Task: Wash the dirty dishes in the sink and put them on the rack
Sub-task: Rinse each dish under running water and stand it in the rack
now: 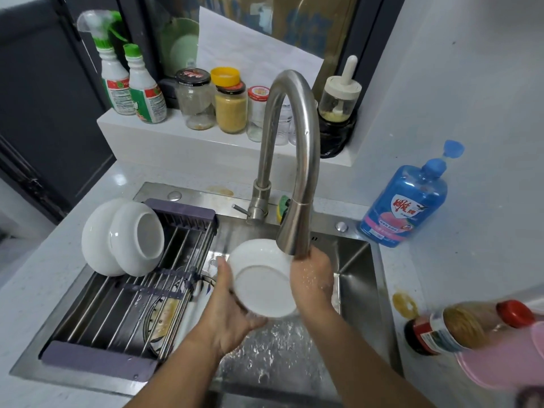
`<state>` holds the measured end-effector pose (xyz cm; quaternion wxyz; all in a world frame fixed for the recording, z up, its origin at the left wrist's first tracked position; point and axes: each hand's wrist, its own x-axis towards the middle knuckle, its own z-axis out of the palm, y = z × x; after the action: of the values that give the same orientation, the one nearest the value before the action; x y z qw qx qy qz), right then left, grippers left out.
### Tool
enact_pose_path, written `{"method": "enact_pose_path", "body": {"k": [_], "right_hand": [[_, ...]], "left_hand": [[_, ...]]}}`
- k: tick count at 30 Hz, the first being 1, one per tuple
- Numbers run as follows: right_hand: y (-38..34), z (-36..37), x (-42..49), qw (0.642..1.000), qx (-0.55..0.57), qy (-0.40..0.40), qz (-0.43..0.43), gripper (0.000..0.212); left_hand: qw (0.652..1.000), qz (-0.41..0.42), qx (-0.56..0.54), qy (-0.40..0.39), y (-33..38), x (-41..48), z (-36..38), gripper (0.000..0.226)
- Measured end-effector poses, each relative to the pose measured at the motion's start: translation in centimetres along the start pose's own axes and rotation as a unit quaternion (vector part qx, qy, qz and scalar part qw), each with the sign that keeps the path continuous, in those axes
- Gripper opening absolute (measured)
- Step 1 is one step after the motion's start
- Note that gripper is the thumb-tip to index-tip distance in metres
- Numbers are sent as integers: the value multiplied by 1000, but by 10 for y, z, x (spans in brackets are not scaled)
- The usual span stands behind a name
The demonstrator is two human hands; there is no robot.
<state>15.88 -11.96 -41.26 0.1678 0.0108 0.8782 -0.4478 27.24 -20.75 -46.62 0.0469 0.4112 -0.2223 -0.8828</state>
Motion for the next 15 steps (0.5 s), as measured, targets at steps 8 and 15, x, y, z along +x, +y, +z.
{"method": "enact_pose_path", "body": {"k": [8,15], "right_hand": [[53,-12,-10,982,90,-40,-163,41],[94,-10,8,969,-32,-142,-198,33]], "left_hand": [[986,-136,-97,-29,32,-4,2,52],[996,-11,76,38,13,2,4,53]]}}
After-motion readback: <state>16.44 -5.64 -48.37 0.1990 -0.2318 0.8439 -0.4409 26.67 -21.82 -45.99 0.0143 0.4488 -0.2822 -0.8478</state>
